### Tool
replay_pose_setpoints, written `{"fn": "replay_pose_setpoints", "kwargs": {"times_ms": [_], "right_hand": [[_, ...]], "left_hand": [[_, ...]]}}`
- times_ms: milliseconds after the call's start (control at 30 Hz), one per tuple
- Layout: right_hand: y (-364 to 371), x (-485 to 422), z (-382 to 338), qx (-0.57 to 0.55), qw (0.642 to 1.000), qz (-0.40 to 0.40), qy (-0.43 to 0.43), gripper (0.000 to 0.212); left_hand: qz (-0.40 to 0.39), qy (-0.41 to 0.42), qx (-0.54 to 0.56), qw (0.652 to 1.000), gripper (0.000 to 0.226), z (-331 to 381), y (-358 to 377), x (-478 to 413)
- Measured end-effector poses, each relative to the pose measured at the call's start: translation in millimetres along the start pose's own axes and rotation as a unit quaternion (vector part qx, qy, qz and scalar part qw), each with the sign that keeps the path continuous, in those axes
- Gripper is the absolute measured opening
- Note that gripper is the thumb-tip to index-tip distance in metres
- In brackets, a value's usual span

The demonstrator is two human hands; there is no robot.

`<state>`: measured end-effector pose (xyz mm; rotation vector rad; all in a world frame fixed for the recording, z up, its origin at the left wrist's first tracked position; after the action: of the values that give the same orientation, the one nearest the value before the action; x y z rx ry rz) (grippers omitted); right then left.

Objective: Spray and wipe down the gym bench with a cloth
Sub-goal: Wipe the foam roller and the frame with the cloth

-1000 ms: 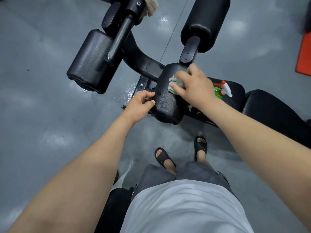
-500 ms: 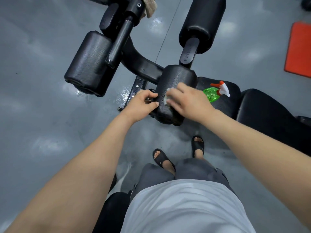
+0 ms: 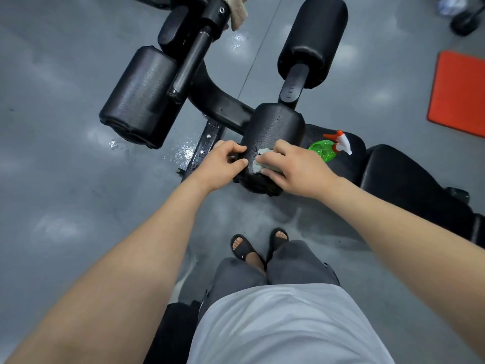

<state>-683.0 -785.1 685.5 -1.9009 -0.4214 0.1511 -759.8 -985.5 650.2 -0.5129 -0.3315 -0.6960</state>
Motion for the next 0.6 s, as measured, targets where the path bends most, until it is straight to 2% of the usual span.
{"fn": "replay_pose_setpoints", "kwargs": {"times_ms": [333,400,533,600], "right_hand": [[-20,-42,55,-0.052,0.980,0.091,0.168,0.032],[-14,-37,48,-0.059,0.985,0.089,0.138,0.031],[-4,-10,35,-0.056,0.997,0.046,0.014,0.030],[-7,-5,42,-0.044,0.998,0.036,-0.013,0.030]], "left_hand": [[0.019,-0.025,0.008,0.999,0.022,15,9,10],[0.033,-0.024,-0.014,0.999,0.024,17,11,12],[0.048,-0.031,-0.018,0.998,0.032,20,16,13],[0.039,-0.049,-0.002,0.998,0.032,22,19,15]]}}
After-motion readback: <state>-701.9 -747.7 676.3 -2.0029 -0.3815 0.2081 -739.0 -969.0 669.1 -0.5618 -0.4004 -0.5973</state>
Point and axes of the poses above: each hand's wrist, its own x-axis away from the middle knuckle, its own y-axis out of the palm, z = x × y, the point moved 2 cm from there along -x, towards the middle knuckle, and after that the axes turned 8 degrees about -z, right-handed, at the moved point
